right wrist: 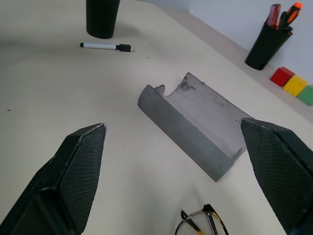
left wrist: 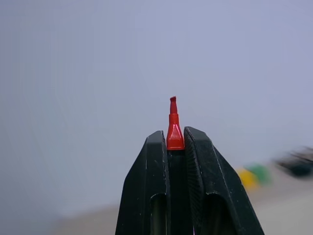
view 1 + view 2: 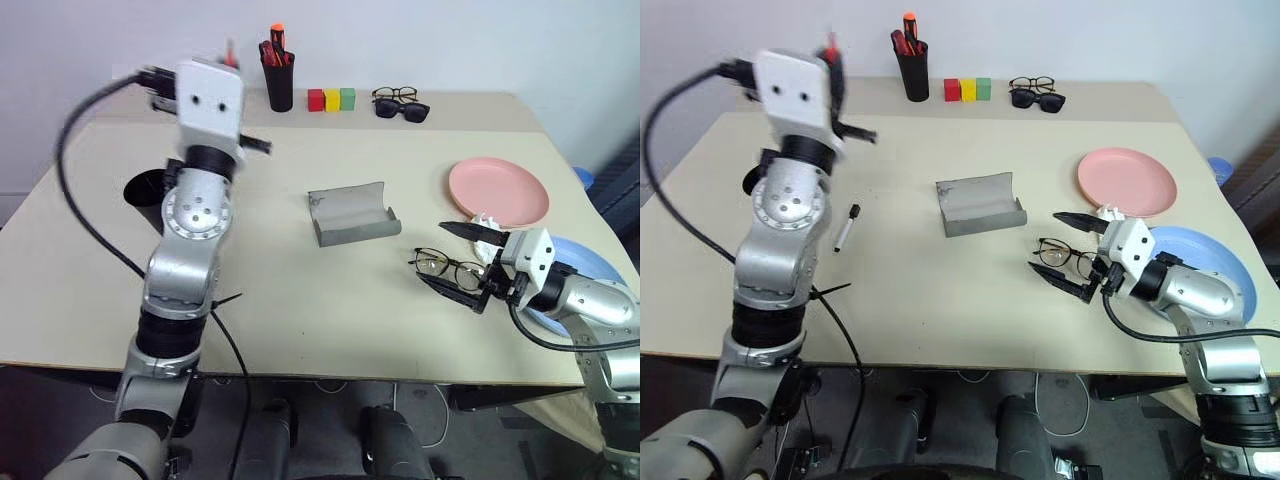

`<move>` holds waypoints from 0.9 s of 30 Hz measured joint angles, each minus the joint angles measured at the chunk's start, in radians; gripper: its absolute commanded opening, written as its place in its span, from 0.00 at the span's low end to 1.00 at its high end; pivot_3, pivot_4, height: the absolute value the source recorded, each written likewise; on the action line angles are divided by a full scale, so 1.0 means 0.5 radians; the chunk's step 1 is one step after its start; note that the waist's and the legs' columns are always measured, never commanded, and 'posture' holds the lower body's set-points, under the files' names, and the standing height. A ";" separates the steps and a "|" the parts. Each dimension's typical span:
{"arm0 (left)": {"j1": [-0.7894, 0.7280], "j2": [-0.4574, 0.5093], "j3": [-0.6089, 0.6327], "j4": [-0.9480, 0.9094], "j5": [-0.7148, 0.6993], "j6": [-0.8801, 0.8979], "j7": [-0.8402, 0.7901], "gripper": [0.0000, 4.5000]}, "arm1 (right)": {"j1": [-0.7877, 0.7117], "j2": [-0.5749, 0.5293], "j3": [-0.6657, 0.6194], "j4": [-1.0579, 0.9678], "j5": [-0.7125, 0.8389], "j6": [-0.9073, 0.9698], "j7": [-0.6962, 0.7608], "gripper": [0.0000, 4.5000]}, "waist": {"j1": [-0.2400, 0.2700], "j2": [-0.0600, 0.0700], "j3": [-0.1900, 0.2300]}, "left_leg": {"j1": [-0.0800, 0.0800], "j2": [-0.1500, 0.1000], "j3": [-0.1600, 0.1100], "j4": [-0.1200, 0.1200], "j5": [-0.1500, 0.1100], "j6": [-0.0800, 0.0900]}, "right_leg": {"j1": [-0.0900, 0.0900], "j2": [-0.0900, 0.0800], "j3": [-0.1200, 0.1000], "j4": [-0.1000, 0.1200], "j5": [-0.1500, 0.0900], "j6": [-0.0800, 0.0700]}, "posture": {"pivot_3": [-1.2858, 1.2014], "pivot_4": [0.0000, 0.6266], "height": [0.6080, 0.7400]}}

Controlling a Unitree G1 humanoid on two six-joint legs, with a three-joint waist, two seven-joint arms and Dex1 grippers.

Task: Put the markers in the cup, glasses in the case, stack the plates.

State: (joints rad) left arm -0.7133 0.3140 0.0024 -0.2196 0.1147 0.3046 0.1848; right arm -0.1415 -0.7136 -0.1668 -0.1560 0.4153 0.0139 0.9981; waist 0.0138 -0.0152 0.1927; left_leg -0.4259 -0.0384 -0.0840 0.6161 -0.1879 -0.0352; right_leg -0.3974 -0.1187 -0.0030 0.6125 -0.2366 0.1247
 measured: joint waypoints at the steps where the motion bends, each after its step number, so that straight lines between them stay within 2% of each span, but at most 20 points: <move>1: 0.000 0.000 0.047 0.095 0.041 -0.073 0.074 0.01 | -0.022 0.014 0.014 0.015 -0.002 -0.003 0.005 1.00 | 0.000 0.000 0.000 | 0.000 0.000 0.000 0.001 0.000 0.000 | 0.000 0.000 0.000 0.001 0.000 0.000 | 0.52 0.24 0.99; 11: 0.111 0.115 0.293 0.575 0.226 -0.490 0.340 0.01 | -0.297 0.147 0.095 0.074 0.082 0.045 0.042 1.00 | -0.002 -0.001 0.001 | 0.000 0.000 0.000 0.000 0.001 -0.001 | -0.001 0.001 0.000 0.003 0.009 0.016 | 0.52 0.24 0.99; 16: 0.128 0.114 0.307 0.656 0.253 -0.559 0.383 0.01 | -0.471 0.242 0.169 0.068 0.165 0.145 0.045 1.00 | -0.002 -0.001 0.001 | 0.000 0.000 -0.001 0.001 0.002 -0.003 | 0.000 0.001 0.000 0.003 0.010 0.017 | 0.52 0.24 0.99; 27: 0.157 0.084 0.316 0.757 0.281 -0.632 0.434 0.01 | -0.595 0.309 0.219 0.042 0.235 0.308 0.013 1.00 | -0.004 -0.001 0.001 | 0.001 0.000 -0.001 0.000 0.003 -0.004 | -0.002 0.002 0.000 0.005 0.010 0.018 | 0.52 0.24 0.99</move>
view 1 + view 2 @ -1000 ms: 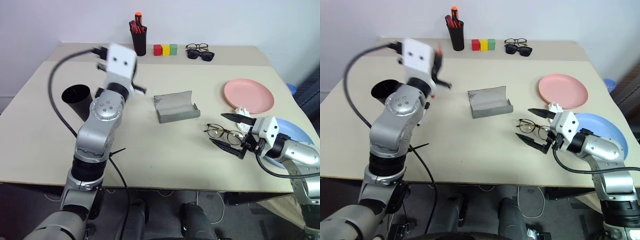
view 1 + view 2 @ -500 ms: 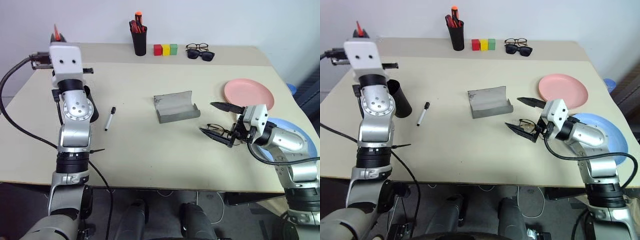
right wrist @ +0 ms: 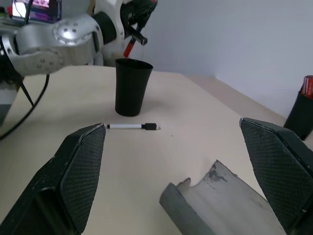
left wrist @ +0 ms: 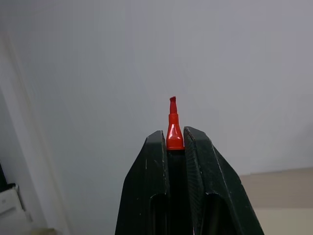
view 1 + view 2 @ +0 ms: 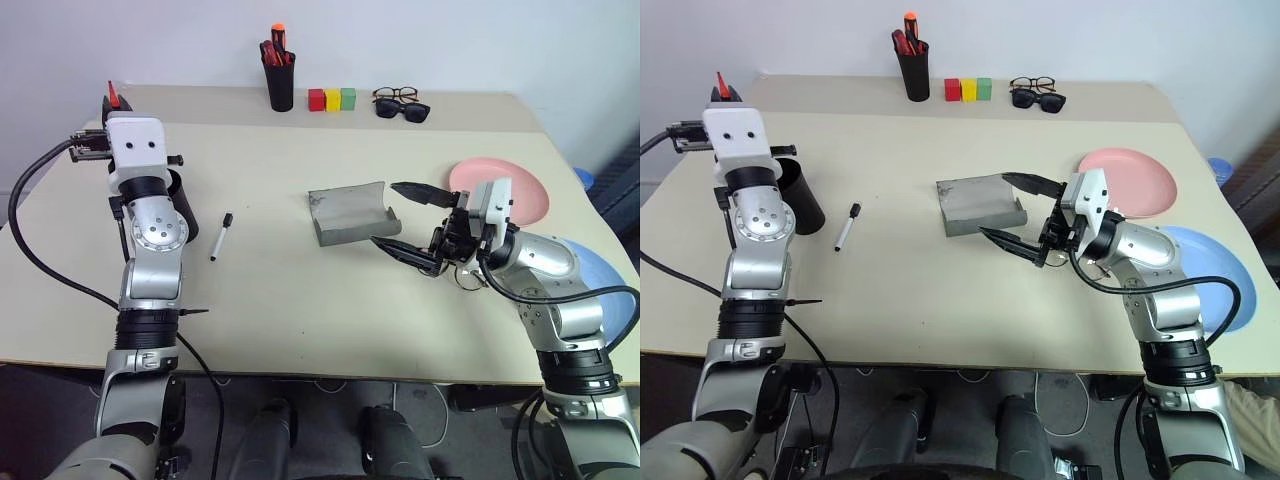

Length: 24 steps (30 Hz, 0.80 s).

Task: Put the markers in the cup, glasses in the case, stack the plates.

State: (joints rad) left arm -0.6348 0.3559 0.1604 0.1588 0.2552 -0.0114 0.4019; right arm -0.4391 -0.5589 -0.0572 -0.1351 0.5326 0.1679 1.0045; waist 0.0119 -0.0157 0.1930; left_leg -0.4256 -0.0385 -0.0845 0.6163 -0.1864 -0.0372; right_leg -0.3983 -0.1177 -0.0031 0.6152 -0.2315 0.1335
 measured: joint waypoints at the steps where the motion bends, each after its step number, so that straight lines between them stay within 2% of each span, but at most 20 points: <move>1: 0.000 -0.001 0.000 0.009 0.002 -0.013 0.005 0.01 | -0.011 0.002 0.000 -0.015 0.008 0.010 -0.006 1.00 | 0.000 0.000 0.000 | 0.000 0.000 0.000 0.000 0.000 0.000 | 0.000 0.000 0.000 0.000 0.000 0.000 | 0.52 0.24 0.99; 16: -0.011 -0.049 -0.010 0.307 0.052 -0.213 0.112 0.01 | -0.023 0.041 0.004 -0.039 0.027 0.068 -0.019 1.00 | 0.001 0.000 0.000 | 0.000 0.000 0.000 0.000 0.000 0.000 | 0.000 0.000 0.000 0.001 0.000 0.001 | 0.52 0.24 0.99; 17: -0.011 -0.064 -0.018 0.319 0.052 -0.220 0.117 0.21 | -0.023 0.044 0.008 -0.039 0.027 0.071 -0.021 1.00 | 0.001 0.000 0.000 | 0.000 0.000 0.000 0.000 0.000 0.000 | 0.000 0.000 0.000 0.001 0.000 0.001 | 0.52 0.24 0.99; 18: -0.010 -0.080 -0.022 0.329 0.052 -0.232 0.117 0.28 | -0.023 0.049 0.010 -0.039 0.027 0.074 -0.023 1.00 | 0.001 0.000 0.000 | 0.000 0.000 0.000 0.000 0.000 0.000 | 0.000 0.000 0.000 0.001 0.001 0.001 | 0.52 0.24 0.99; 21: -0.009 -0.113 -0.024 0.325 0.034 -0.269 0.096 0.61 | -0.024 0.057 0.011 -0.039 0.026 0.081 -0.029 1.00 | 0.000 0.000 0.000 | 0.000 0.000 0.000 0.000 0.000 0.000 | 0.000 0.000 0.000 0.001 0.001 0.001 | 0.52 0.24 0.99; 24: 0.038 -0.154 -0.035 0.236 -0.029 -0.330 -0.001 0.61 | -0.026 0.058 0.011 -0.039 0.023 0.082 -0.031 1.00 | 0.000 0.000 0.000 | 0.000 0.000 0.000 0.000 0.000 0.000 | 0.000 0.000 0.000 0.000 0.001 0.001 | 0.52 0.24 0.99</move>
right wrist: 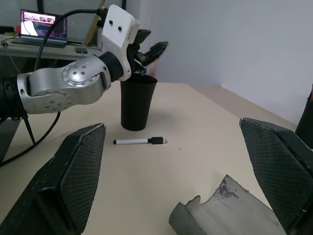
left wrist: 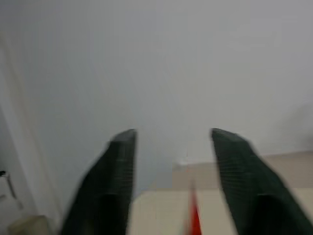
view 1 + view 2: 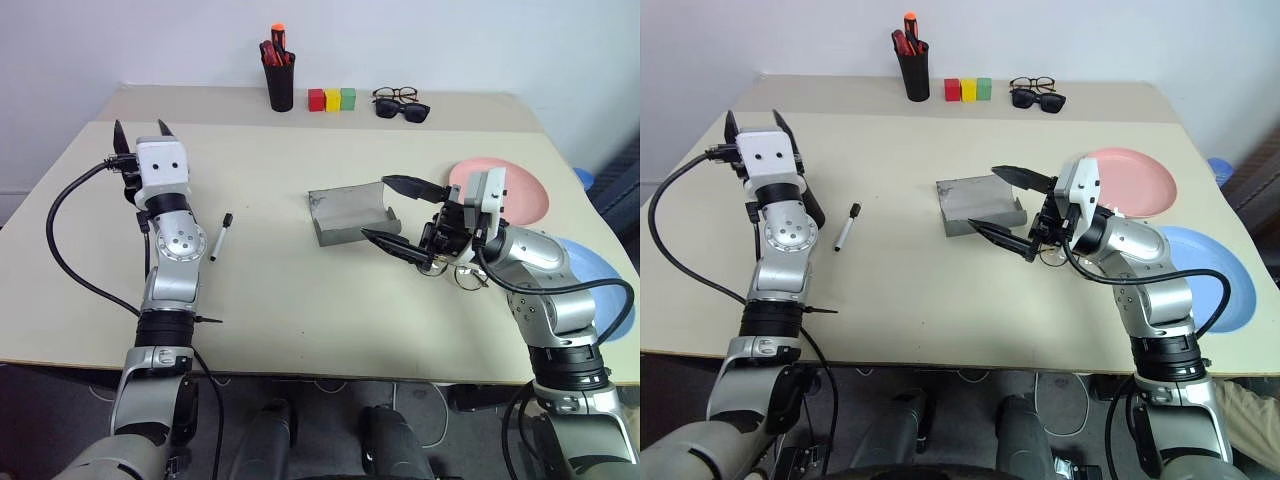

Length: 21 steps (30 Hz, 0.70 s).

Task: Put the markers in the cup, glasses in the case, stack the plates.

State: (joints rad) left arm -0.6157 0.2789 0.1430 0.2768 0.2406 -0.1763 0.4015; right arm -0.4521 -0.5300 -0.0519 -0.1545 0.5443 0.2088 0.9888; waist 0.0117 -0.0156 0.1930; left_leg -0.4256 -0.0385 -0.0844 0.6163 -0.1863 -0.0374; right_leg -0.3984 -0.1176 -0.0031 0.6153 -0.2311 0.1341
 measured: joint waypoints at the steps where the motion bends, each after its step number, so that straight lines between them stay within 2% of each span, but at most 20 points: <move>1: 0.025 -0.024 -0.011 -0.082 -0.048 0.010 -0.067 0.61 | 0.000 0.000 0.000 0.000 -0.002 0.000 0.000 1.00 | 0.000 0.000 0.000 | 0.000 0.000 0.000 0.000 0.000 0.000 | 0.000 0.000 0.000 0.000 0.000 0.000 | 0.52 0.24 0.99; 5: 0.053 -0.086 -0.090 -0.491 -0.223 0.310 -0.385 0.61 | 0.001 0.001 0.000 0.000 -0.009 -0.002 -0.002 1.00 | 0.000 0.000 0.000 | 0.000 0.000 0.000 0.000 0.000 0.000 | 0.000 0.000 0.000 0.000 0.000 0.000 | 0.52 0.24 0.99; 7: 0.047 -0.048 -0.152 -0.738 -0.300 0.824 -0.602 0.61 | 0.004 0.003 0.000 0.001 -0.019 -0.007 -0.005 1.00 | -0.006 0.001 -0.001 | 0.001 0.000 0.000 0.000 0.000 0.000 | 0.001 0.000 0.000 0.001 0.000 0.000 | 0.52 0.24 0.99; 8: 0.030 0.014 -0.199 -0.816 -0.335 1.198 -0.740 0.61 | 0.006 0.003 0.000 0.001 -0.022 -0.012 -0.008 1.00 | -0.012 0.001 -0.001 | 0.001 0.000 0.000 0.000 0.000 0.000 | 0.001 0.001 0.000 0.003 -0.001 0.000 | 0.52 0.24 0.99; 11: -0.006 0.146 -0.277 -0.828 -0.420 1.886 -1.000 0.61 | 0.013 0.006 0.000 0.001 -0.027 -0.020 -0.020 1.00 | -0.044 0.001 0.000 | 0.002 0.001 -0.001 0.000 0.000 0.000 | 0.000 0.002 0.000 0.005 -0.001 0.000 | 0.52 0.24 0.99; 14: -0.105 0.162 -0.292 -0.766 -0.508 2.335 -1.126 0.61 | 0.044 0.010 0.000 0.000 -0.040 -0.023 -0.042 1.00 | -0.052 0.001 0.000 | 0.001 0.001 -0.002 0.000 0.000 0.000 | -0.001 0.002 0.000 0.005 -0.001 0.000 | 0.52 0.24 0.99; 16: -0.214 0.140 -0.234 -0.663 -0.535 2.542 -1.115 0.61 | 0.052 0.021 0.002 -0.004 -0.042 -0.024 -0.052 1.00 | -0.051 0.001 0.000 | 0.001 0.001 -0.003 0.000 0.000 0.001 | -0.001 0.002 0.000 0.005 -0.001 0.000 | 0.52 0.24 0.99; 21: -0.329 0.137 -0.159 -0.369 -0.546 2.732 -1.075 0.61 | 0.094 0.020 0.000 -0.023 -0.049 -0.027 -0.083 1.00 | -0.053 0.001 0.000 | 0.002 0.001 -0.002 -0.002 0.000 0.000 | -0.002 0.002 0.000 0.005 -0.001 0.000 | 0.52 0.24 0.99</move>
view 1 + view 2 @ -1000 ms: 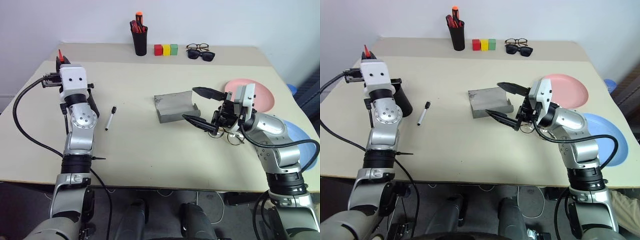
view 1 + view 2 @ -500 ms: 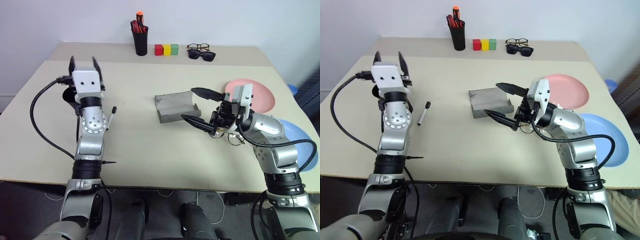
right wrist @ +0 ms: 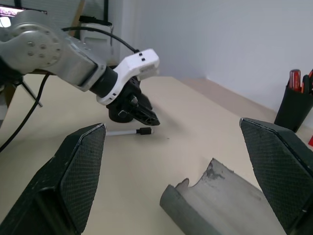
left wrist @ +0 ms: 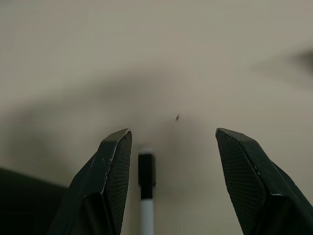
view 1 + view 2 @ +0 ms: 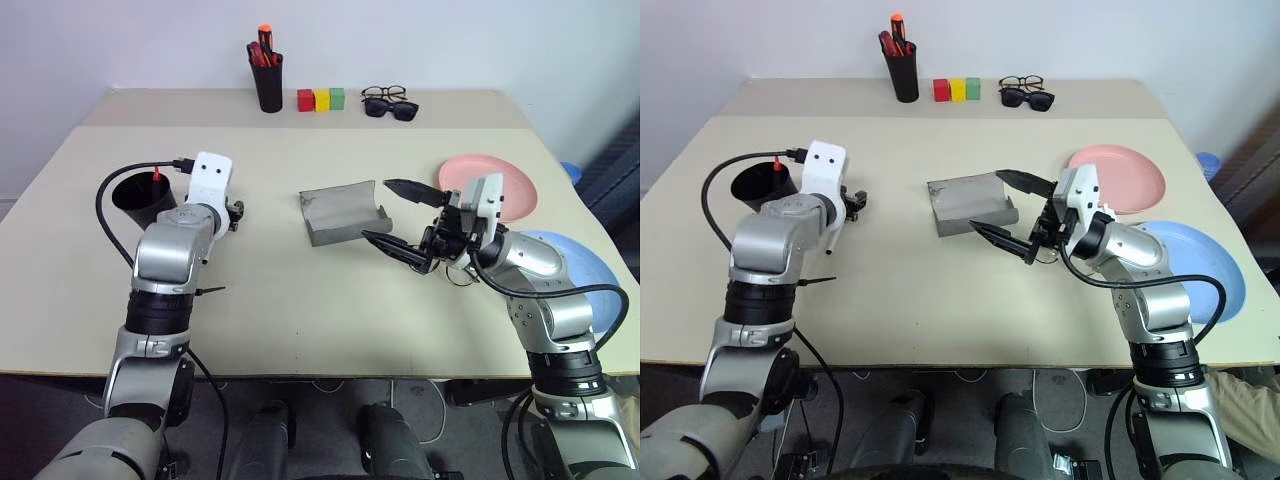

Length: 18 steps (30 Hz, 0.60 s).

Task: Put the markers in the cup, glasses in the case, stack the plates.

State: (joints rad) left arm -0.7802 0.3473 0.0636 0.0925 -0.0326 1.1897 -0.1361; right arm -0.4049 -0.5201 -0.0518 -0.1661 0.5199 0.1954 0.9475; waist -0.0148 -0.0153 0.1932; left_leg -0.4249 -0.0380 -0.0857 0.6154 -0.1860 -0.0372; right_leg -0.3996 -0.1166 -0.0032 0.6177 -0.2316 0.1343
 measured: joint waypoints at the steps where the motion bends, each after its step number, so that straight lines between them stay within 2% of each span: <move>1: -0.005 0.000 0.004 0.033 0.000 0.006 0.006 0.61 | 0.002 0.000 0.000 -0.004 -0.001 0.000 -0.002 1.00 | 0.001 0.000 0.000 | 0.000 0.000 0.000 0.000 0.000 0.000 | 0.000 0.000 0.000 0.000 0.000 0.000 | 0.52 0.24 0.99; 12: -0.077 -0.007 0.066 0.311 0.001 0.038 0.080 0.61 | 0.077 -0.016 -0.021 -0.061 -0.003 0.000 -0.051 1.00 | 0.005 0.000 0.000 | 0.000 0.000 0.000 0.000 0.001 -0.002 | 0.000 0.000 0.000 0.000 0.000 0.000 | 0.52 0.24 0.99; 15: -0.098 -0.031 0.102 0.372 -0.006 0.000 0.096 0.42 | 0.078 -0.017 -0.022 -0.062 -0.003 0.000 -0.061 1.00 | 0.005 0.000 0.000 | 0.001 0.000 0.000 0.000 0.001 -0.003 | 0.000 -0.001 0.000 0.000 0.000 0.000 | 0.52 0.24 0.99; 18: -0.119 -0.050 0.134 0.442 -0.015 -0.050 0.109 0.09 | 0.079 -0.017 -0.022 -0.064 -0.003 0.000 -0.066 1.00 | 0.003 0.000 0.000 | 0.002 0.000 0.000 0.000 0.002 -0.004 | 0.001 -0.001 0.000 0.000 0.001 0.000 | 0.52 0.24 0.99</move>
State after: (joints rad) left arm -0.8400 0.3224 0.1307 0.3136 -0.0399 1.1649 -0.0815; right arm -0.3652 -0.5286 -0.0626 -0.1980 0.5185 0.1951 0.9147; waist -0.0132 -0.0152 0.1930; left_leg -0.4240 -0.0379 -0.0857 0.6152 -0.1852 -0.0391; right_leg -0.3993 -0.1169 -0.0031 0.6179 -0.2313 0.1341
